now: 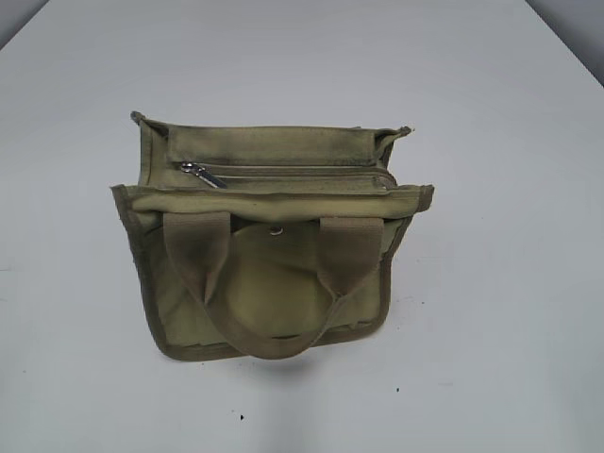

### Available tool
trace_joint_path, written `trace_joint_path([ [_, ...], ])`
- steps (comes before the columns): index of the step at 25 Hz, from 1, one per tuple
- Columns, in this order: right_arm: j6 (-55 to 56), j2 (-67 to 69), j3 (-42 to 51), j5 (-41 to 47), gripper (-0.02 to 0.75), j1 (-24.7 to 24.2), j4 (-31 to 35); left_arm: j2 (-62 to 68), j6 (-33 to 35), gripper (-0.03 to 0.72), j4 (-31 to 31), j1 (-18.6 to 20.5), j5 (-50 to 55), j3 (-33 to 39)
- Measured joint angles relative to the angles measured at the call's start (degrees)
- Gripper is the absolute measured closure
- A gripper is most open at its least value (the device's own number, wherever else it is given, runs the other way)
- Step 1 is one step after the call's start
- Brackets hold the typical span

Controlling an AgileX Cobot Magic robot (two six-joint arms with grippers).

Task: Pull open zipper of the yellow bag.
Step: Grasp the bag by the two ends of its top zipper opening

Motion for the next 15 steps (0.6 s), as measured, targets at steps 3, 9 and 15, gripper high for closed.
trace_joint_path([
  [3,0.0,0.0,0.0,0.0,0.197,0.0,0.0,0.0,0.0,0.255,0.0,0.0,0.0,0.0],
  [9,0.0,0.0,0.0,0.0,0.197,0.0,0.0,0.0,0.0,0.255,0.0,0.0,0.0,0.0],
  [15,0.0,0.0,0.0,0.0,0.197,0.0,0.0,0.0,0.0,0.255,0.0,0.0,0.0,0.0],
])
